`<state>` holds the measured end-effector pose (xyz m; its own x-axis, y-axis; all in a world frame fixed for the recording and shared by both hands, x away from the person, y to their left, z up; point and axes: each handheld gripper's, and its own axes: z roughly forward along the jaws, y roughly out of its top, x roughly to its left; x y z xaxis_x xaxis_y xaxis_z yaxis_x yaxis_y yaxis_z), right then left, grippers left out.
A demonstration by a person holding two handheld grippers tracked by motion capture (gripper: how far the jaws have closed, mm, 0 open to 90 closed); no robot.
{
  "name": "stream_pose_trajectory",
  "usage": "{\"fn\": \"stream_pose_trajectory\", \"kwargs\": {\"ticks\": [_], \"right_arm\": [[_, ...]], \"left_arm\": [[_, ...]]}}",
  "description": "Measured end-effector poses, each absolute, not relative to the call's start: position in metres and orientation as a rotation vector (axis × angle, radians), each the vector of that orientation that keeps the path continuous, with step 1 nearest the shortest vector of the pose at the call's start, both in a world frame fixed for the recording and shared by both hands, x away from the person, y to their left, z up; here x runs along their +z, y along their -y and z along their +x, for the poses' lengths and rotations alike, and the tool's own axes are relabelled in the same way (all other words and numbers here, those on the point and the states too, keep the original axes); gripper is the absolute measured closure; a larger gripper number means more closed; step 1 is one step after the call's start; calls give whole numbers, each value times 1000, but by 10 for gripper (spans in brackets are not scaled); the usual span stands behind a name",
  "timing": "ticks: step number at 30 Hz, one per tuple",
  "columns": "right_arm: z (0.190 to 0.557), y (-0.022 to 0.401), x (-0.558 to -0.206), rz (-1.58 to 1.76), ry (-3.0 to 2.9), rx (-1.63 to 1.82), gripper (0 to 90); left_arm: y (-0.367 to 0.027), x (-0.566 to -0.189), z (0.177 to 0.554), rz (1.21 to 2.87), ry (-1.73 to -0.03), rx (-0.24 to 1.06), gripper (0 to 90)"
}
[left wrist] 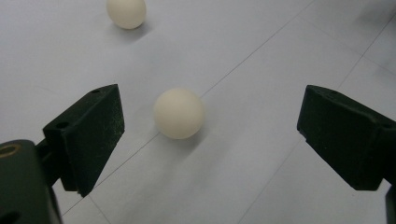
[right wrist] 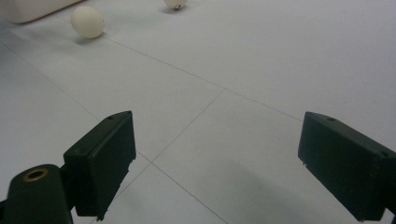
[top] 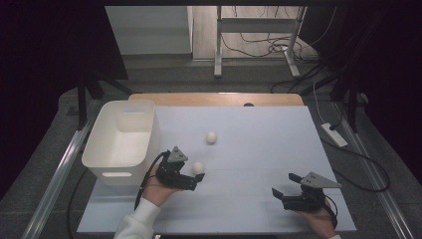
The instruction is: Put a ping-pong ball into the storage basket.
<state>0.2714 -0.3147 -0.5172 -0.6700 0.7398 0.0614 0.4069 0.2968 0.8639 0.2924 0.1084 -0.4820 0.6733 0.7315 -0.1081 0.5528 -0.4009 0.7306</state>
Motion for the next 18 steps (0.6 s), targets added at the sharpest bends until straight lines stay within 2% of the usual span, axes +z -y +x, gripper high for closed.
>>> {"fn": "stream_pose_trajectory", "kwargs": {"ticks": [18], "right_arm": [[272,315,-518,1033,-2225,1317,111]], "left_arm": [[-105,-489,305,2133,-1011,268,77]]}}
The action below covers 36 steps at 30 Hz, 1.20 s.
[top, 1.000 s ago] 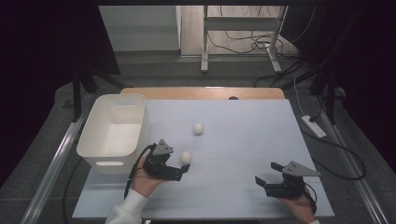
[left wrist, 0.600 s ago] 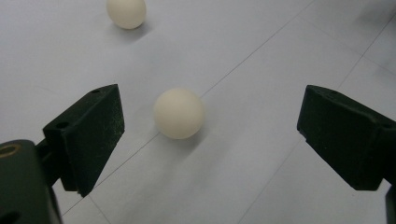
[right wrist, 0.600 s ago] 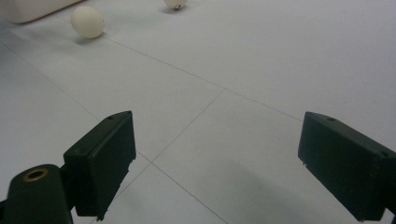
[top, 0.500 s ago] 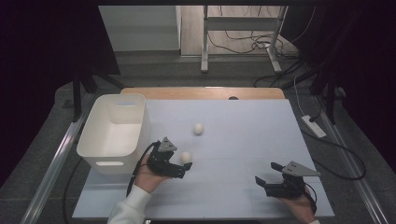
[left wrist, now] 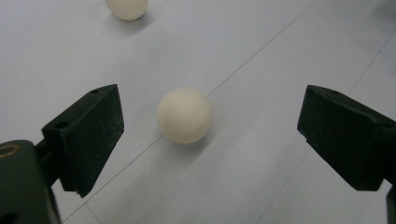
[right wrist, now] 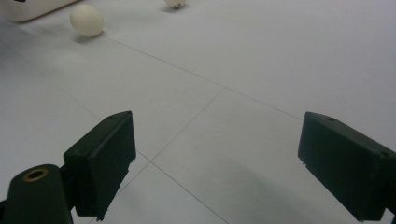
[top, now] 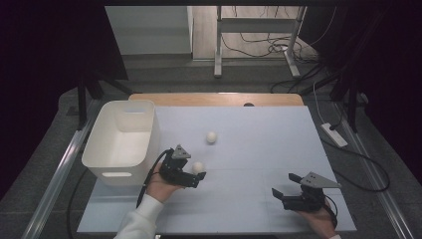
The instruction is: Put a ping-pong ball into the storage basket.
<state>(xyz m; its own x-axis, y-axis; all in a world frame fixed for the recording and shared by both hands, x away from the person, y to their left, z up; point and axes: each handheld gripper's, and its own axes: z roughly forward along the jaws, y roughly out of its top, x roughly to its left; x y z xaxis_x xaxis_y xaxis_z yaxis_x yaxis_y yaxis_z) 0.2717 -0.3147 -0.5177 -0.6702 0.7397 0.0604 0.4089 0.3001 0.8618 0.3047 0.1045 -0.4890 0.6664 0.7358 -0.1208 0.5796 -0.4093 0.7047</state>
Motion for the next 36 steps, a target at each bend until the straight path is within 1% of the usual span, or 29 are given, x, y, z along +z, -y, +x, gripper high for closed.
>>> {"fn": "stream_pose_trajectory", "kwargs": {"ticks": [36], "right_arm": [[272,315,-519,1038,-2230,1308,111]], "left_arm": [[-96,-517,331,2236,-1088,229,79]]}}
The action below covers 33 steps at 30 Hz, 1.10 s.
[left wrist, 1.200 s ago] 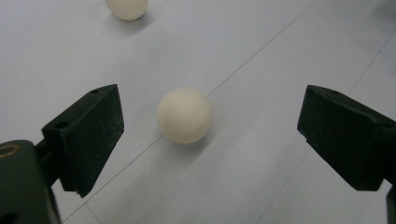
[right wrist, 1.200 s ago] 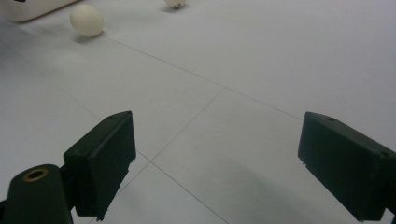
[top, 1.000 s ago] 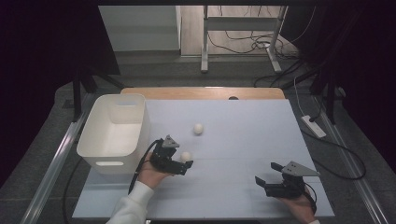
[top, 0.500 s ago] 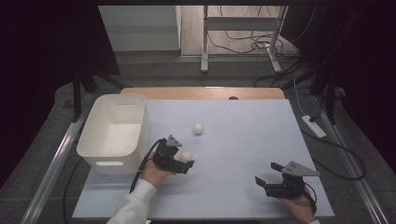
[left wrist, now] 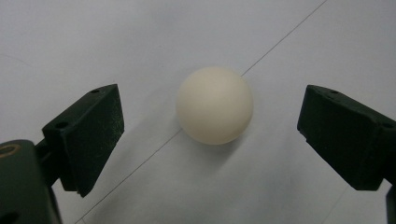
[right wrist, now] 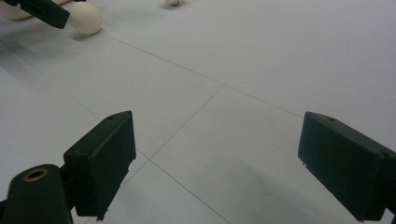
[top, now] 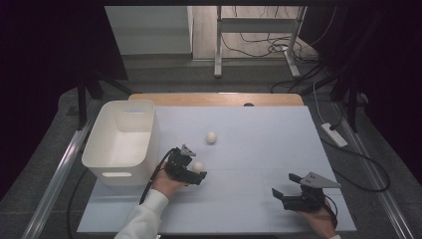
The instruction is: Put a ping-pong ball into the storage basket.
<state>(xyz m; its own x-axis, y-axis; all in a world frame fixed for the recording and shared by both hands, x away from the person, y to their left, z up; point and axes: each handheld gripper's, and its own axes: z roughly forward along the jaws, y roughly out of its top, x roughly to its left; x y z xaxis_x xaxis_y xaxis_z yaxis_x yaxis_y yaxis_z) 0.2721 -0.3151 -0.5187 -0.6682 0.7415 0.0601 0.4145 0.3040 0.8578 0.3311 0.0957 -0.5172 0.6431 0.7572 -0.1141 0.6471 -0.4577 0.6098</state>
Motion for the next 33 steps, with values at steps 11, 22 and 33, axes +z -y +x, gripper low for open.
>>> {"fn": "stream_pose_trajectory", "kwargs": {"ticks": [11,22,33], "right_arm": [[272,315,-519,1041,-2230,1304,111],[272,316,-519,1043,-2229,1301,111],[272,316,-519,1042,-2228,1302,111]], "left_arm": [[-92,-524,337,2254,-1093,208,83],[-91,-527,339,2259,-1089,207,128],[-91,-525,339,2245,-1090,215,290]]}}
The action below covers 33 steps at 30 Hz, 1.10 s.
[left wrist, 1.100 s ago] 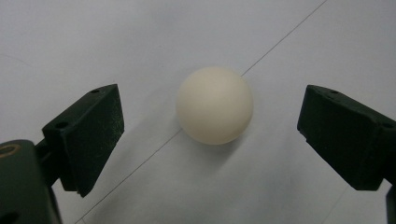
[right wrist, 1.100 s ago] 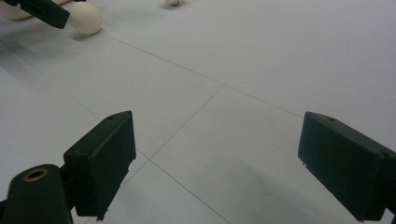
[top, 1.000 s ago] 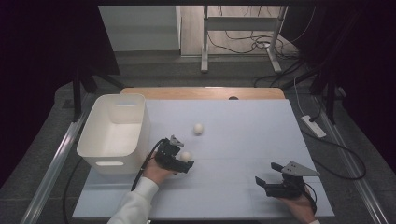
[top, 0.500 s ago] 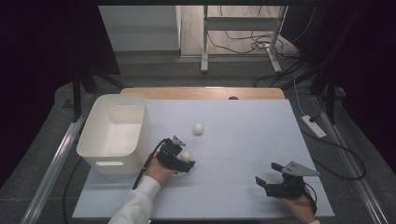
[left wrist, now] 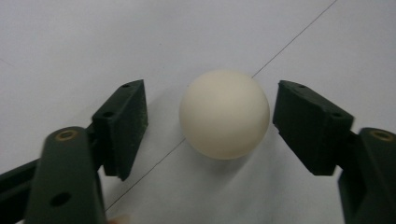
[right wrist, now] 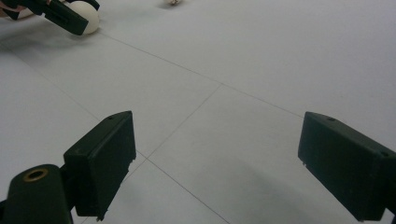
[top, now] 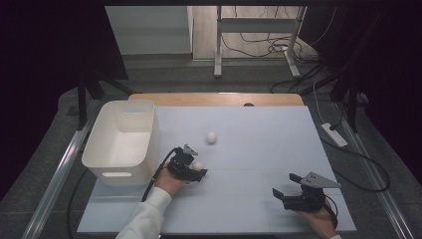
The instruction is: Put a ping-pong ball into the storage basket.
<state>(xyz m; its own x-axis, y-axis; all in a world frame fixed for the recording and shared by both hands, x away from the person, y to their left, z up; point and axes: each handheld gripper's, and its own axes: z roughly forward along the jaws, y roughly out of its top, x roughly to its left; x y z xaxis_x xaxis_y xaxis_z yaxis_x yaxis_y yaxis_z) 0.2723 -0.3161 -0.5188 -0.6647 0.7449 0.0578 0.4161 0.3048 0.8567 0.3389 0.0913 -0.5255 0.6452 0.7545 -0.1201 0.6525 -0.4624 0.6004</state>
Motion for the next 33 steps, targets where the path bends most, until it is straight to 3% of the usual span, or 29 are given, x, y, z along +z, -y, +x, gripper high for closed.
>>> {"fn": "stream_pose_trajectory", "kwargs": {"ticks": [8,33], "right_arm": [[272,316,-519,1042,-2227,1302,111],[272,316,-519,1041,-2226,1300,111]], "left_arm": [[-90,-524,337,2255,-1073,196,497],[-92,-516,331,2215,-1061,221,503]]}}
